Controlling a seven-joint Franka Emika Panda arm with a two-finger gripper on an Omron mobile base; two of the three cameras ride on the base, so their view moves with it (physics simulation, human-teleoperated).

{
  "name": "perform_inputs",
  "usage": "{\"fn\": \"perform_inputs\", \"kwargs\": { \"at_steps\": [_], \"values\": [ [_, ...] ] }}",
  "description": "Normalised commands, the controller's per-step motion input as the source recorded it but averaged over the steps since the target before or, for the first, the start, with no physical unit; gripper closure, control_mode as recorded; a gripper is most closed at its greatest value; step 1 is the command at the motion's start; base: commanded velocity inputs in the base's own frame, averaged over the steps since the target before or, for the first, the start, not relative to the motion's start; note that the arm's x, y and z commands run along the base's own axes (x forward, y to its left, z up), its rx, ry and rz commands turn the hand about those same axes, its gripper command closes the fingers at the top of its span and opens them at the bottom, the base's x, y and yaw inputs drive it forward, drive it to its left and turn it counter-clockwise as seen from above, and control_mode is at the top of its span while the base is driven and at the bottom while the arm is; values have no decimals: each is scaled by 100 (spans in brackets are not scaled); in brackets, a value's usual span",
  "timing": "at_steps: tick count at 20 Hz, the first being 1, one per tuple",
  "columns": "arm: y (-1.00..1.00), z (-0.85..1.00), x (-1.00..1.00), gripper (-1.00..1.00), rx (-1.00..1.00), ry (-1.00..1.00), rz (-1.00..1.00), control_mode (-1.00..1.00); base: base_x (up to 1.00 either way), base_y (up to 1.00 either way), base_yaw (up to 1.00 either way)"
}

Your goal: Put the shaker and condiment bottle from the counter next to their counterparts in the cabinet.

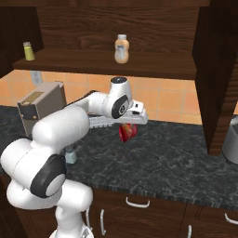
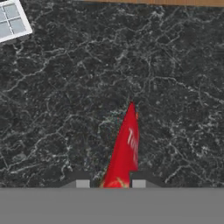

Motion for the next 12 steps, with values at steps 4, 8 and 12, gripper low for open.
{"fn": "perform_inputs", "kwargs": {
  "at_steps": [4, 8, 12],
  "values": [
    [-33, 61, -22, 100, 0, 0, -2, -100, 0, 0, 0],
    [-30, 67, -21, 100, 0, 0, 0, -100, 0, 0, 0],
    [-23, 66, -19, 100, 0, 0, 0, -100, 0, 0, 0]
  ]
}}
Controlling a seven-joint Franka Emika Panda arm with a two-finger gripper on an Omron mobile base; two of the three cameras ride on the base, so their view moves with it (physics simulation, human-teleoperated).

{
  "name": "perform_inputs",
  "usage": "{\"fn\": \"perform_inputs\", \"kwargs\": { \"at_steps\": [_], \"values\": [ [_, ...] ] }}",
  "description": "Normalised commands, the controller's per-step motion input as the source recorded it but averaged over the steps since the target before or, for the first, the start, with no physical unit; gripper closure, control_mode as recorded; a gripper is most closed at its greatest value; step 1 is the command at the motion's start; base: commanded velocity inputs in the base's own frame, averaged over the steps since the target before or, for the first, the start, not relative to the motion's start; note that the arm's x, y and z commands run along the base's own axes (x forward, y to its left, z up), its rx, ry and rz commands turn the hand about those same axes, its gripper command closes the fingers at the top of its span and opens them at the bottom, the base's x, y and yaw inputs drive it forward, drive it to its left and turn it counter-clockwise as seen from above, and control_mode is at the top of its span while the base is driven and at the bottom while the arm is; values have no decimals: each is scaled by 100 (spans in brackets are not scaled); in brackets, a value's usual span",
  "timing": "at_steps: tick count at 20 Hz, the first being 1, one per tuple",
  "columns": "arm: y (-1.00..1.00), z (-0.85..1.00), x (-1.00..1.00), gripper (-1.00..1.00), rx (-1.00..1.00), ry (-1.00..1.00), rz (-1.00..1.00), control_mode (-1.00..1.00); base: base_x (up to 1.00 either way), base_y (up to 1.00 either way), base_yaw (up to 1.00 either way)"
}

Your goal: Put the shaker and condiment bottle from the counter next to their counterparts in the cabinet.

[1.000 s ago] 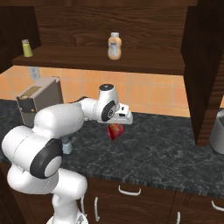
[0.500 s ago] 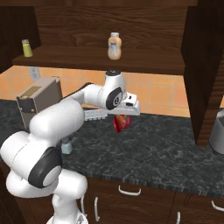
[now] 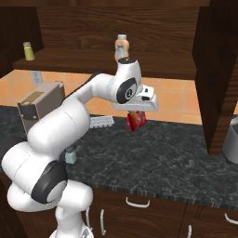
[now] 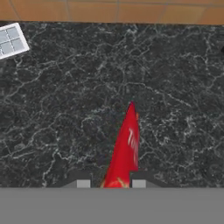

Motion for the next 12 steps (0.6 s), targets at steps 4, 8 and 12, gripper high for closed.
{"fn": "perform_inputs", "kwargs": {
  "at_steps": [4, 8, 12],
  "values": [
    [-21, 59, -24, 100, 0, -1, 0, -100, 0, 0, 0],
    [-14, 44, -38, 100, 0, -11, 0, -100, 0, 0, 0],
    [-3, 40, -26, 100, 0, -14, 0, -100, 0, 0, 0]
  ]
}}
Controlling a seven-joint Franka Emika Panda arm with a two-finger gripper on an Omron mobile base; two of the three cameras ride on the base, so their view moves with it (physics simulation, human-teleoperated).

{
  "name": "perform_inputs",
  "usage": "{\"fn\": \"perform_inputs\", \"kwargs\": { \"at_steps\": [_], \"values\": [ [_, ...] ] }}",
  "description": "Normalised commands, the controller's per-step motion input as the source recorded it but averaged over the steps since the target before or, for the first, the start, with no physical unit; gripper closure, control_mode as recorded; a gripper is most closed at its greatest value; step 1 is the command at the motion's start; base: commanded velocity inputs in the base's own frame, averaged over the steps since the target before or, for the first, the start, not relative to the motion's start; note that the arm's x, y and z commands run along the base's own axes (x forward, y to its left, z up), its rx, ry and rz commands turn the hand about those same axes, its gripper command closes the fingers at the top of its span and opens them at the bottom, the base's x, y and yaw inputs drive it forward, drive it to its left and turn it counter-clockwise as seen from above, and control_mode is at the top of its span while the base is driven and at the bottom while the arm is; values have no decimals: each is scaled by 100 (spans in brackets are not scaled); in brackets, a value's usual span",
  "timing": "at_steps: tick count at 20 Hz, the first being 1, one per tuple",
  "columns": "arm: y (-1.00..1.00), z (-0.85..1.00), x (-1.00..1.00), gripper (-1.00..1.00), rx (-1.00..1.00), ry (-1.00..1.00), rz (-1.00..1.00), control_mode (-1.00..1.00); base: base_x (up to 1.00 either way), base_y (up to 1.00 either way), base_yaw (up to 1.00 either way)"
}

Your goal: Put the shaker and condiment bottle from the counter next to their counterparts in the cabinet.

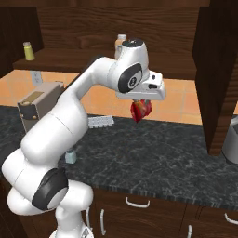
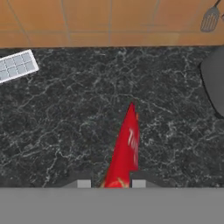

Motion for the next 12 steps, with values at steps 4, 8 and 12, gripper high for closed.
{"fn": "perform_inputs", "kwargs": {
  "at_steps": [4, 8, 12],
  "values": [
    [0, 34, -19, 100, 0, -17, 0, -100, 0, 0, 0],
    [0, 37, -19, 100, 0, -17, 0, -100, 0, 0, 0],
    [0, 41, -3, 100, 1, -9, 0, -100, 0, 0, 0]
  ]
}}
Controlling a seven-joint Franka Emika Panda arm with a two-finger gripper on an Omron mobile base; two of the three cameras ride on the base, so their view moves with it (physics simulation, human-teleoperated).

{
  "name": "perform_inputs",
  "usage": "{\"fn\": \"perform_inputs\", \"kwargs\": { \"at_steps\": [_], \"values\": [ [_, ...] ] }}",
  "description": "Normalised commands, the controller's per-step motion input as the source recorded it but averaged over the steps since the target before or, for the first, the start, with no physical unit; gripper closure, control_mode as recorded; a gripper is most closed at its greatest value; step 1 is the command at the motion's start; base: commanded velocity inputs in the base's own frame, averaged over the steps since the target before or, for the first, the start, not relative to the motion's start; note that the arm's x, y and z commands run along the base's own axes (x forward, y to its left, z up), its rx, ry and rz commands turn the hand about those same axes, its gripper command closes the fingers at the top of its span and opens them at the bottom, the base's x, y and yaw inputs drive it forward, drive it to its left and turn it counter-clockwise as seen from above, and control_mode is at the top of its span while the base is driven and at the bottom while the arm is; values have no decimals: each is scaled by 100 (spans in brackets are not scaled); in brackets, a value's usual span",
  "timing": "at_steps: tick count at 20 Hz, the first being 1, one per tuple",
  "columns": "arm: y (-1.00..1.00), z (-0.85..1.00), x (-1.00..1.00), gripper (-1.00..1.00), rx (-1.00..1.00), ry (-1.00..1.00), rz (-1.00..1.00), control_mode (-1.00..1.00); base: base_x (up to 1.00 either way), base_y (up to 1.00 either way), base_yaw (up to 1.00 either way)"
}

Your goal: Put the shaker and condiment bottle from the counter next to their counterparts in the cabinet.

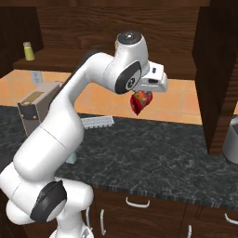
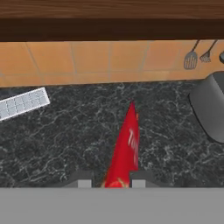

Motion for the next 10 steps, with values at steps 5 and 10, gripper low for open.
{"fn": "perform_inputs", "kwargs": {
  "at_steps": [5, 10],
  "values": [
    [0, 36, 0, 100, 1, -6, 0, -100, 0, 0, 0],
    [0, 34, 0, 100, 9, -15, 0, -100, 0, 0, 0]
  ]
}}
